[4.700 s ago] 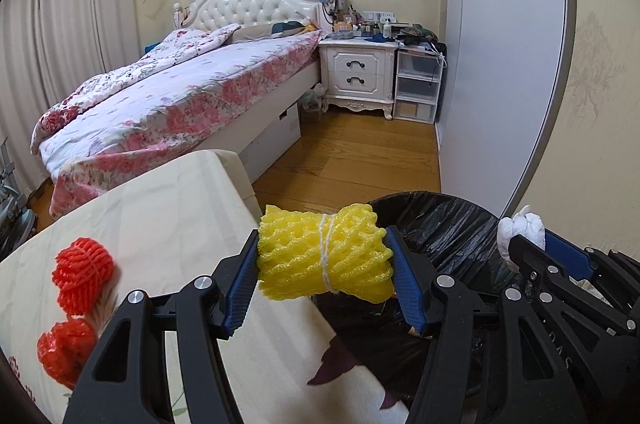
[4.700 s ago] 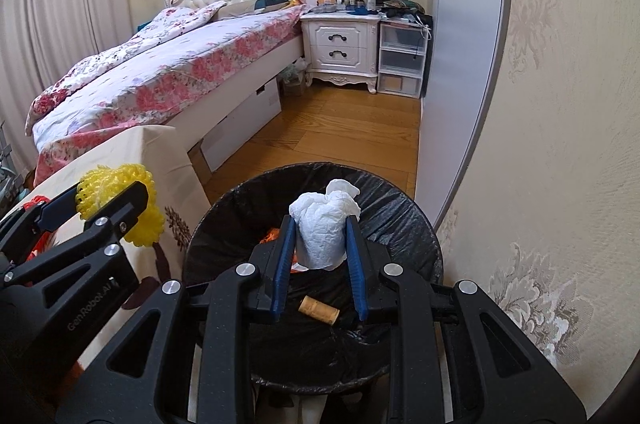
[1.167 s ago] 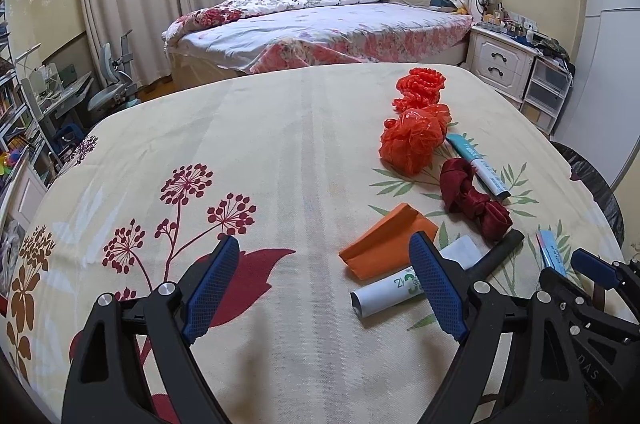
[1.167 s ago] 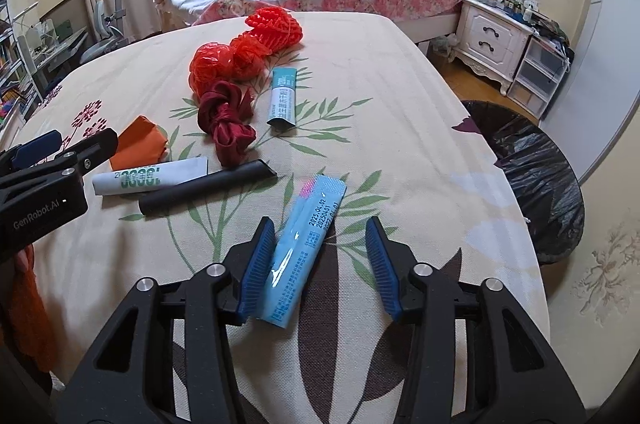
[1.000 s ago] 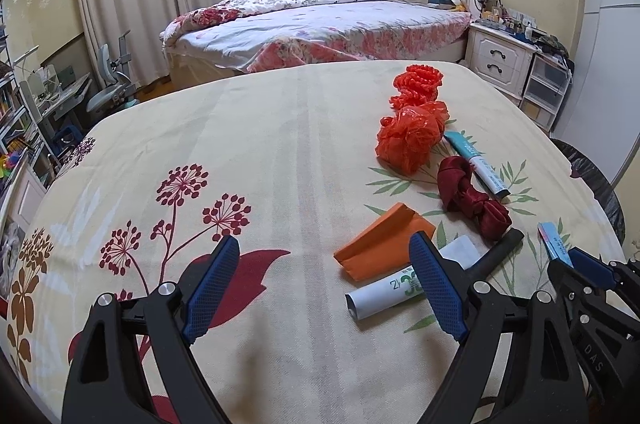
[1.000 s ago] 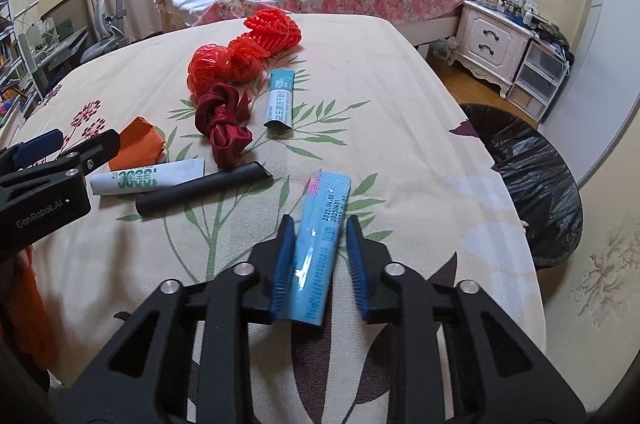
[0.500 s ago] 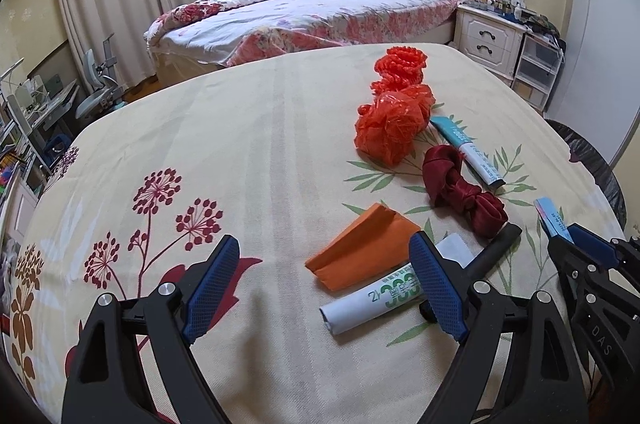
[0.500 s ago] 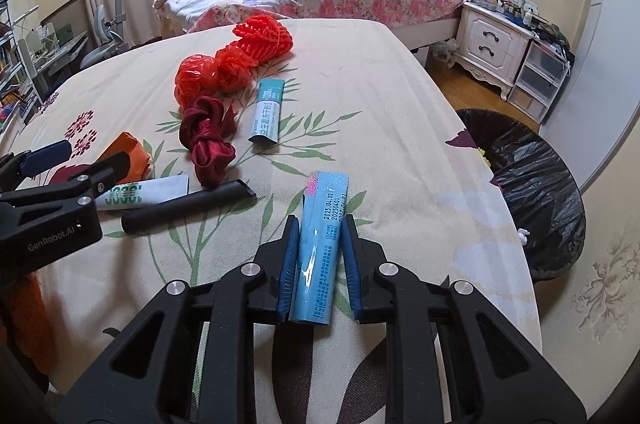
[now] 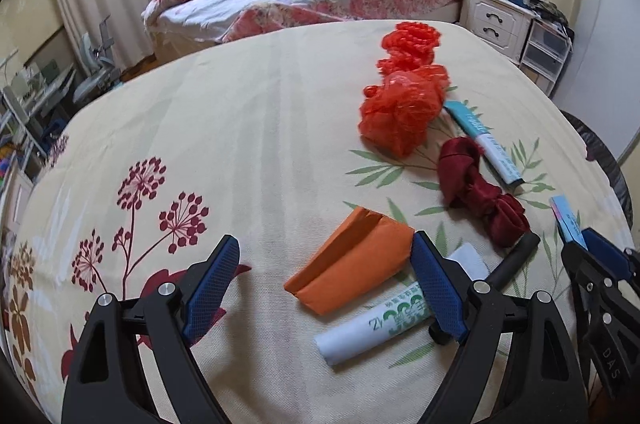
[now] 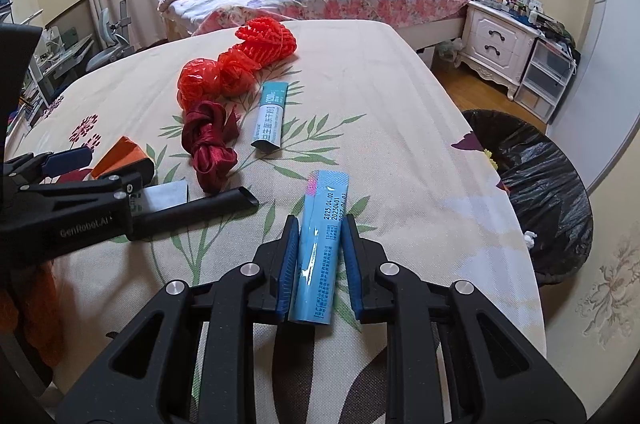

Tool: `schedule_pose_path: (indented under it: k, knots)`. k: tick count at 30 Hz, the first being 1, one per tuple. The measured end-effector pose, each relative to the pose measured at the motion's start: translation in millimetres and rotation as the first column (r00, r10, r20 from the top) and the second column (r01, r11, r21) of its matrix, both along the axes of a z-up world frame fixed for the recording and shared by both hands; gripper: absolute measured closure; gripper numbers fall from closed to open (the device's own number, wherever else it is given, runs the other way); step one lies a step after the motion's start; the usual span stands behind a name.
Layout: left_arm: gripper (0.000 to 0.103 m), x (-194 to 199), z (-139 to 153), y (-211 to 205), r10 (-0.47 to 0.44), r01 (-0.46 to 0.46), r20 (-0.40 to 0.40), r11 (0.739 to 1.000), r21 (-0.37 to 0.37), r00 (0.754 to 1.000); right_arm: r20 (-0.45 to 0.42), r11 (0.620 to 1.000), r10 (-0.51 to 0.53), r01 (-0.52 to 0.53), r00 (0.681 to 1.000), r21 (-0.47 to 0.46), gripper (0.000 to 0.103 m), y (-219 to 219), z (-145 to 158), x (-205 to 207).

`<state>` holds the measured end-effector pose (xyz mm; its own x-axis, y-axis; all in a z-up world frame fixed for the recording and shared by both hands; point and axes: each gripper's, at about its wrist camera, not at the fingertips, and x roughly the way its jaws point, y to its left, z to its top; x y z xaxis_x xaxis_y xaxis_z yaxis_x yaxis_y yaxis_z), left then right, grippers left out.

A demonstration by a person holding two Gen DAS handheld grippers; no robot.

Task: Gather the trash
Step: 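Lift the blue tube with right gripper while left gripper approaches the orange paper, then close left gripper on the orange folded paper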

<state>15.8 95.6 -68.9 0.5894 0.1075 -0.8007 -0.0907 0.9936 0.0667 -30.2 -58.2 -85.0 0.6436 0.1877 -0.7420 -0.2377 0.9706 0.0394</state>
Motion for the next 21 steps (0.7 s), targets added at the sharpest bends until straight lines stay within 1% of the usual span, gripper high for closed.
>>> schedule_pose_path:
  k: [1,6,11,13,20,21]
  knots:
    - [0.019,0.5,-0.2,3.2,0.013,-0.013,-0.003,1.0,-0.006,1.0,0.0,1.0,0.001,-0.001,1.0,0.002,0.081,-0.3,-0.1,0.2]
    - [0.019,-1.7,1.2,10.4,0.033,-0.033,0.004,0.999,0.012,0.999,-0.003,1.0,0.002,-0.002,1.0,0.01,0.081,-0.7,0.1,1.8]
    - [0.023,-6.3,0.0,18.2,0.039,-0.039,-0.004,0.999,-0.001,0.999,-0.003,1.0,0.002,-0.002,1.0,0.009,0.081,-0.6,0.3,2.4]
    - [0.03,-5.0,-0.2,20.0,0.036,-0.036,-0.009,0.999,-0.008,0.999,-0.003,1.0,0.002,-0.002,1.0,0.009,0.081,-0.6,0.3,2.4]
    - [0.044,-6.5,0.9,19.0,0.005,-0.005,-0.002,1.0,-0.015,1.0,-0.003,1.0,0.002,-0.002,1.0,0.009,0.081,-0.7,0.2,2.5]
    - [0.049,-6.6,1.0,18.2,0.001,-0.001,0.001,1.0,-0.016,1.0,-0.003,1.0,0.003,-0.003,1.0,0.009,0.081,-0.7,0.2,2.3]
